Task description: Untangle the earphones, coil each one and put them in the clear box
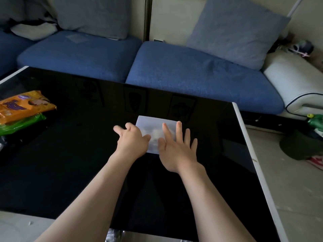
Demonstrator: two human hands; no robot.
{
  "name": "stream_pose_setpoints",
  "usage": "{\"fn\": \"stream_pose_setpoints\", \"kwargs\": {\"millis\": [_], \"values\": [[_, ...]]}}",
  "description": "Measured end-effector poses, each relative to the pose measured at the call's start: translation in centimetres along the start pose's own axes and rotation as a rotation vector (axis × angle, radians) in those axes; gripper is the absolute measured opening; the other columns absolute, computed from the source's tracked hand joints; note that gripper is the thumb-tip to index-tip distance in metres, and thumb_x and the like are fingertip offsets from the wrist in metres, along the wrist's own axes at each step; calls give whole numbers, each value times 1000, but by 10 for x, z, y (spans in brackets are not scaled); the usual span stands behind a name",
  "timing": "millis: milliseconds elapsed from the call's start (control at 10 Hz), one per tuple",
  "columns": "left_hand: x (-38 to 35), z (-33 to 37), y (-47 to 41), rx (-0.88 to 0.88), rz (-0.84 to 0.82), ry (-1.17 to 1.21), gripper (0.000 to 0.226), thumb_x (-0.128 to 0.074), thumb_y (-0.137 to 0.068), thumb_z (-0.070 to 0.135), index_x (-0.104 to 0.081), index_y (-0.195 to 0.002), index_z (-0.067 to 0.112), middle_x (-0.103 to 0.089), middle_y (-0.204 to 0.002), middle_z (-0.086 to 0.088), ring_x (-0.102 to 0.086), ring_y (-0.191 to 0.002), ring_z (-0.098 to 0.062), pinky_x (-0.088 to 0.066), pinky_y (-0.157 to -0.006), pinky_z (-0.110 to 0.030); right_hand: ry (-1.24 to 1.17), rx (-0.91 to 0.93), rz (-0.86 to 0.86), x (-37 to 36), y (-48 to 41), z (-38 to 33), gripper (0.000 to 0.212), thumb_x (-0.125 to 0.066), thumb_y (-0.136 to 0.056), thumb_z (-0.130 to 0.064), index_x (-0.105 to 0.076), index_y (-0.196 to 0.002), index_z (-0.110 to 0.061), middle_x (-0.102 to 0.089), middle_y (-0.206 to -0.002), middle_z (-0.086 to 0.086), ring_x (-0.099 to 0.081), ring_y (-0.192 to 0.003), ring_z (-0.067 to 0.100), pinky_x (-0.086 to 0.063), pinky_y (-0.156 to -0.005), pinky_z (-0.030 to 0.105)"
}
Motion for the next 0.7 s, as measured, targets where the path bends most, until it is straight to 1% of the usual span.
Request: {"fn": "stream_pose_setpoints", "kwargs": {"millis": [100, 200, 300, 400, 500, 600, 700], "values": [[-2, -1, -4, -11, -2, -7, 57, -69, -100, 38, -40, -133, 1, -45, -136, -23, -55, -102, -33, -47, -82, -40, 58, 7, 3, 1, 0, -2, 61, -11, -111, -53, 20, -163, -45, 41, -168, 3, 34, -156, 35, 19, -125, 62], [-3, -3, -5, -44, 34, 43, 58, -72, -98, 41, -45, -134, 4, -51, -130, -18, -54, -105, -30, -51, -89, -42, 48, 64, 49, 2, 1, 1, 71, -28, -110, -51, 12, -167, -34, 35, -170, 13, 32, -157, 39, 16, -126, 61], [-7, -2, -4, -76, 31, 106, 56, -72, -97, 43, -48, -136, 10, -48, -137, -13, -51, -91, -18, -45, -77, -33, 113, 151, 280, 10, 2, 5, 64, -50, -106, -30, -23, -163, -27, -7, -171, 19, 0, -159, 42, -10, -127, 58], [-14, 5, -2, -101, -25, 263, 52, -75, -92, 40, -45, -130, 22, -47, -130, -3, -54, -91, -11, -45, -68, -26, 163, 180, 486, 17, 0, 11, 52, -63, -99, -16, -51, -149, -26, -44, -148, 10, -40, -135, 34, -38, -108, 45], [-18, 16, 0, -129, -93, 407, 35, -68, -95, 30, -52, -126, 23, -62, -115, 5, -60, -102, -10, -49, -76, -26, 141, 130, 566, 23, -10, 22, 46, -66, -96, -6, -61, -139, -19, -58, -137, 7, -51, -127, 30, -44, -104, 38], [-22, 24, -1, -174, -196, 414, 17, -59, -101, 31, -69, -114, 25, -68, -114, 8, -62, -106, -8, -46, -77, -22, 60, 125, 543, 27, -19, 31, 48, -65, -93, 6, -62, -138, -11, -61, -138, 11, -51, -132, 32, -40, -111, 40], [-19, 28, 1, -191, -153, 416, 22, -55, -102, 35, -73, -104, 24, -73, -107, 4, -68, -103, -18, -51, -78, -28, -84, 191, 559, 36, -15, 26, 47, -56, -98, 7, -58, -143, -6, -59, -143, 14, -50, -137, 31, -39, -112, 37]]}}
Point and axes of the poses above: each hand's wrist, its own y-axis away from the middle knuckle, its own x-axis out of the back of the hand, z = x × y, the point moved 3 cm from there along -y, towards the middle knuckle
